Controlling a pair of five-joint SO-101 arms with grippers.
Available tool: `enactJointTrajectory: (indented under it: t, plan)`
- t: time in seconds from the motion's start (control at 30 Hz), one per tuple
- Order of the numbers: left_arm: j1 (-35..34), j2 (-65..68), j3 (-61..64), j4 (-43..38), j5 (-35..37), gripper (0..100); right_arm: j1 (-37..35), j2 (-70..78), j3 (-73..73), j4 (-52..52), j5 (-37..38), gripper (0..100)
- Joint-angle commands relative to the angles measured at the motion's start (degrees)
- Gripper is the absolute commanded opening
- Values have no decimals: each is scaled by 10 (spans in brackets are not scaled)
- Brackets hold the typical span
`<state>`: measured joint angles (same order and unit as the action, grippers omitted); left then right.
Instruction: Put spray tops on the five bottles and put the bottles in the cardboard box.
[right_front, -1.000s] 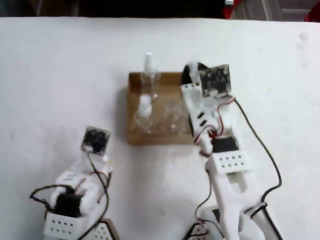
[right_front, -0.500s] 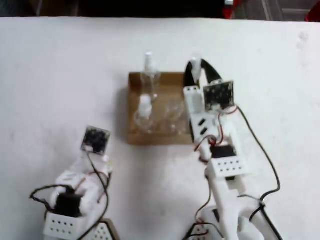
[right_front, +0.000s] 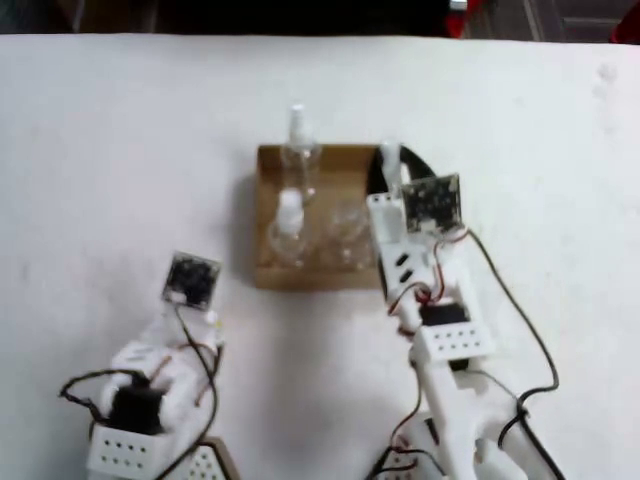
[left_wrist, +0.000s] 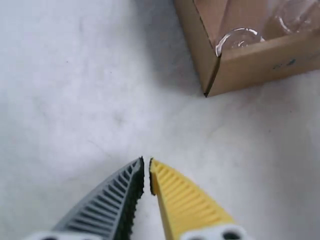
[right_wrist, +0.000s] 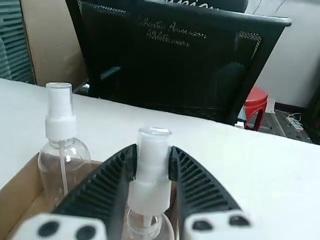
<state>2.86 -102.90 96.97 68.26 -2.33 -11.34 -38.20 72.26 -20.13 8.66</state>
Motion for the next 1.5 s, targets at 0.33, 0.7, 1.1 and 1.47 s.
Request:
enactJointTrajectory:
  t: [0.33,0.7,1.1,1.47]
  plan:
    - [-1,-4,1,4,-7,24,-23,-8,-5,44,-6,144]
    - [-1,-4,1,4,-7,24,-12,-9,-59,47,-6,148]
    - [-1,-4,1,4,-7,24,-15,-2,-300,429,-104,146]
    - [-2,-4,1,4,-7,24,-12,100,-334,433,-105,146]
